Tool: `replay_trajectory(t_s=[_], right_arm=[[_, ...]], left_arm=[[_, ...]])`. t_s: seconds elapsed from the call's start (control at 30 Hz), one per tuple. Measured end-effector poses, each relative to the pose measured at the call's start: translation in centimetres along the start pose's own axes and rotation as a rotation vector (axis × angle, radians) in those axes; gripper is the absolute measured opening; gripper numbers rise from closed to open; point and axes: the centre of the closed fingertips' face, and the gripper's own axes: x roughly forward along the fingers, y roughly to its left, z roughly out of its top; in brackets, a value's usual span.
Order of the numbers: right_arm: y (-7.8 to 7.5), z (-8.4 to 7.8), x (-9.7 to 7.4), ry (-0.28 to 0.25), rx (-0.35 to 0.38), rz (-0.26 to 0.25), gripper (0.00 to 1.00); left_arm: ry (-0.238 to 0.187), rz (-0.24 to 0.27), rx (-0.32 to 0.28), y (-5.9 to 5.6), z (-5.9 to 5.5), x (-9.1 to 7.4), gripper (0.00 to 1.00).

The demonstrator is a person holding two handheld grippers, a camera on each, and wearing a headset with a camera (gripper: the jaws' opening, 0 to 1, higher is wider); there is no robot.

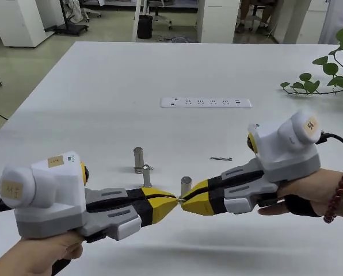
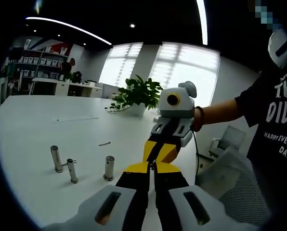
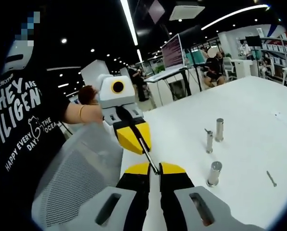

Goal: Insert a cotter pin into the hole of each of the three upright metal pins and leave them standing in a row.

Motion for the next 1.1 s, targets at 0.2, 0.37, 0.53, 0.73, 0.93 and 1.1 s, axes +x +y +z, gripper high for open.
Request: replay_trajectory(t_s=[0.2, 0.37, 0.53, 0.73, 0.93, 1.1], right_arm=[[0.1, -0.5, 0.2, 0.069, -0.098, -0.026, 0.00], [0.1, -1.0, 0.2, 0.119, -0.153, -0.028, 0.00], [0.0, -1.5, 0.4, 0.175, -0.208, -0.036, 0.00], [-0.6, -1.9, 0.2, 0.215, -0.250, -0.058, 0.00], [-1.2, -2.2, 0.0, 0.251, -0.287, -0.079, 0.00], [-1.8, -2.8, -0.2, 0.289, -0.310, -0.102, 0.00]], left_arm=[[0.017, 0.007, 0.000, 0.3, -0.5, 0.1, 0.00], [0.035, 0.025, 0.007, 0.7, -0.9, 0.1, 0.02], [0.050, 0.034, 0.013, 1.0, -1.2, 0.2, 0.03], [0.065, 0.044, 0.018, 1.3, -1.5, 0.6, 0.04], [0.086, 0.060, 0.048, 1.6, -2.0, 1.0, 0.04], [0.099, 0.084, 0.070, 2.0, -2.3, 1.4, 0.04]])
